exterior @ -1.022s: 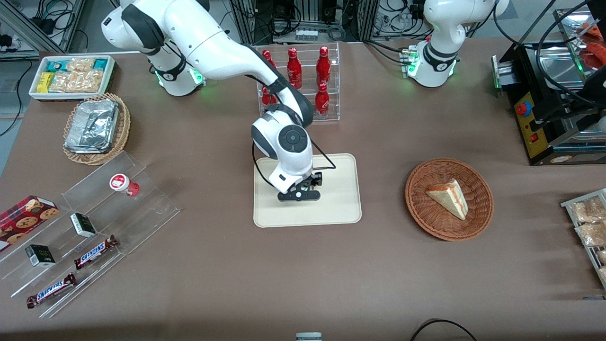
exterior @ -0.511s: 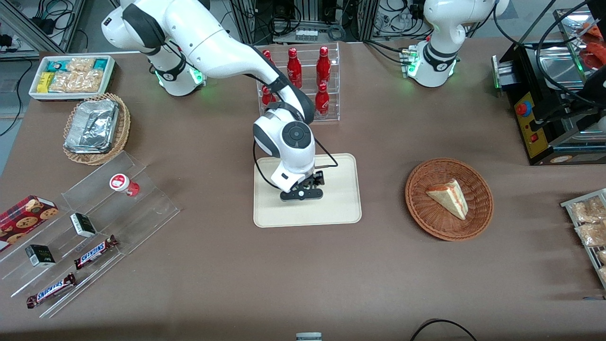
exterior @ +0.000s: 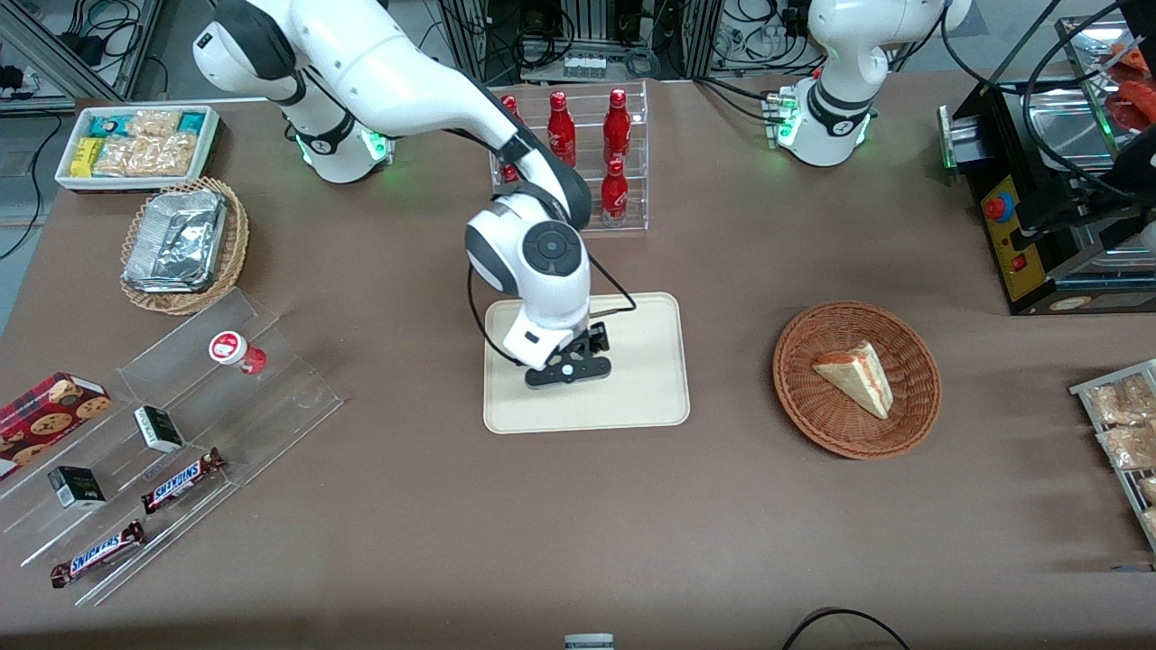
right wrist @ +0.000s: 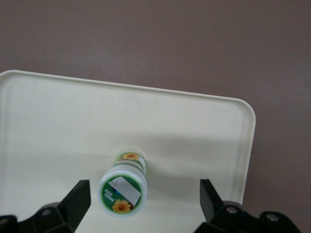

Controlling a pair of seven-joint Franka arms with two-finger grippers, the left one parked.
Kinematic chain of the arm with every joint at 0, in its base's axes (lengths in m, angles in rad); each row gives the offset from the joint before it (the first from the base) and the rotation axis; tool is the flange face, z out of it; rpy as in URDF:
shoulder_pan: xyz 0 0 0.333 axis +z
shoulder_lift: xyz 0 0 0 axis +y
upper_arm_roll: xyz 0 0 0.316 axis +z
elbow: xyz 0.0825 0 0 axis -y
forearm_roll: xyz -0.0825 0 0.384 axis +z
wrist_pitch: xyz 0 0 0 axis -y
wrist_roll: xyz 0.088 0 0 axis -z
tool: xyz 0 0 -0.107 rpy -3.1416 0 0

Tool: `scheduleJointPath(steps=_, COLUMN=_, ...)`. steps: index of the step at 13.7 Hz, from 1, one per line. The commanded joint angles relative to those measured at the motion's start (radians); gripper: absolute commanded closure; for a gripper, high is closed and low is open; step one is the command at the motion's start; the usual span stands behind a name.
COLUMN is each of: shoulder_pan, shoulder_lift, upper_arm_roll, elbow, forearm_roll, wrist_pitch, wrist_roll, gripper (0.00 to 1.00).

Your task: Place green gum on tray

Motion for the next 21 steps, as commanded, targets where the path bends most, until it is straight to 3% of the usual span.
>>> scheduleJointPath(steps=1, shoulder_pan=-0.031, shoulder_lift=-0.065, upper_arm_roll=0.011, elbow=-0.003, forearm_roll=0.005, wrist_pitch=-0.074, wrist_roll=-0.048, gripper=0.0)
scheduleJointPath(steps=4, shoulder_pan=-0.071, shoulder_lift=-0.111, upper_arm_roll=0.009, elbow=0.003, forearm_roll=0.051, wrist_pitch=-0.153, wrist_roll=-0.081, gripper=0.0)
scheduleJointPath(steps=9, shoulder_pan=-0.21, shoulder_lift=-0.189, upper_arm_roll=0.009, elbow=-0.003, forearm_roll=0.069, wrist_pitch=-0.322, wrist_roll=-0.306, gripper=0.0)
scheduleJointPath(steps=11, shoulder_pan=-0.236, shoulder_lift=-0.238, upper_arm_roll=0.006, elbow=-0.032, forearm_roll=0.08, wrist_pitch=-0.325, wrist_roll=-0.308, gripper=0.0)
scheduleJointPath(steps=17, shoulder_pan=-0.483, shoulder_lift=-0.426, upper_arm_roll=0.018, elbow=-0.17, forearm_roll=0.08, wrist_pitch=-0.336, wrist_roll=-0.314, gripper=0.0)
scheduleJointPath(steps=21, shoulder_pan=-0.617, shoulder_lift=-0.522, upper_arm_roll=0.02, elbow=-0.253, forearm_roll=0.08, wrist_pitch=-0.336, wrist_roll=-0.469, gripper=0.0)
